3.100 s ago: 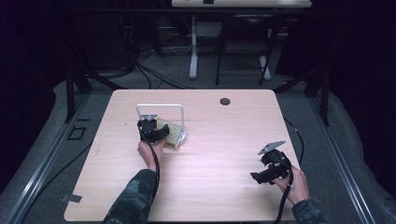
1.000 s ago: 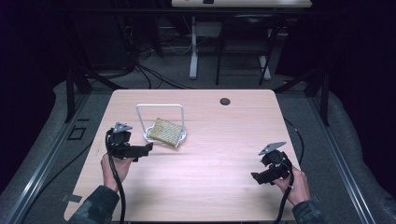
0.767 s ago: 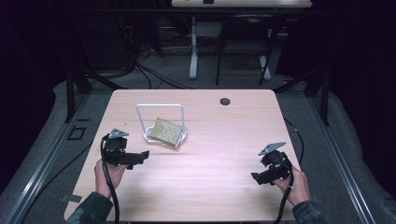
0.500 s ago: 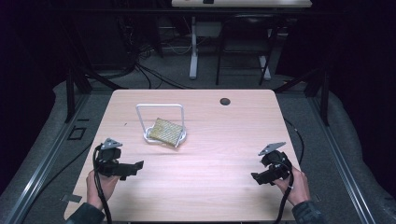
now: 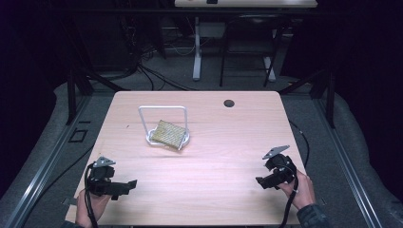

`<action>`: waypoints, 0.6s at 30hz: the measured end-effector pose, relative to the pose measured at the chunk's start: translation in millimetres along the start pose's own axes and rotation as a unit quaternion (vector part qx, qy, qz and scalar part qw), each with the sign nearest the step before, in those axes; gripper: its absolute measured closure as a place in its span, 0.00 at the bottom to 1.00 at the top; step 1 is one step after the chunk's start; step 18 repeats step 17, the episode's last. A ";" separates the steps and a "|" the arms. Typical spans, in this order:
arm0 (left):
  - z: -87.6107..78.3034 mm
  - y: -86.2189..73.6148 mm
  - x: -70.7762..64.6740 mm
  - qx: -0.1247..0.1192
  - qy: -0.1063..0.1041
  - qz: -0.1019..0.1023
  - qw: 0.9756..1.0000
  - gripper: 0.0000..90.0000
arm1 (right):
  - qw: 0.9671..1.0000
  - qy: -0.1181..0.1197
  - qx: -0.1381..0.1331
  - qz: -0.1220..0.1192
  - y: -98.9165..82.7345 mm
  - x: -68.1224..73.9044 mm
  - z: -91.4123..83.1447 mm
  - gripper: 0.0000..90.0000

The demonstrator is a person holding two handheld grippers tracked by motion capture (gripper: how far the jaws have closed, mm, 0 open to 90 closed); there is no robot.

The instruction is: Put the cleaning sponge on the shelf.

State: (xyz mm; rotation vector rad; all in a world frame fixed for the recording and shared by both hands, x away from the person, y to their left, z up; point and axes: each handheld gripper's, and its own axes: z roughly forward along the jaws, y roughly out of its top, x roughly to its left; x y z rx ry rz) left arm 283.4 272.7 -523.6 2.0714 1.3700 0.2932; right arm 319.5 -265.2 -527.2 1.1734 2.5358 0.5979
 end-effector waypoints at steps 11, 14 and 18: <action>14.5 -2.7 -2.1 0.018 -0.029 0.026 0.999 0.00 | 1.000 0.006 0.006 -0.002 -1.0 -2.9 5.4 0.13; 14.8 -3.3 0.4 0.016 -0.027 0.020 0.999 0.00 | 1.000 0.008 0.008 -0.006 -0.4 -1.6 6.6 0.13; 15.6 -2.8 1.8 0.016 -0.023 0.021 0.999 0.00 | 1.000 0.013 0.009 -0.008 -0.5 -1.5 8.4 0.13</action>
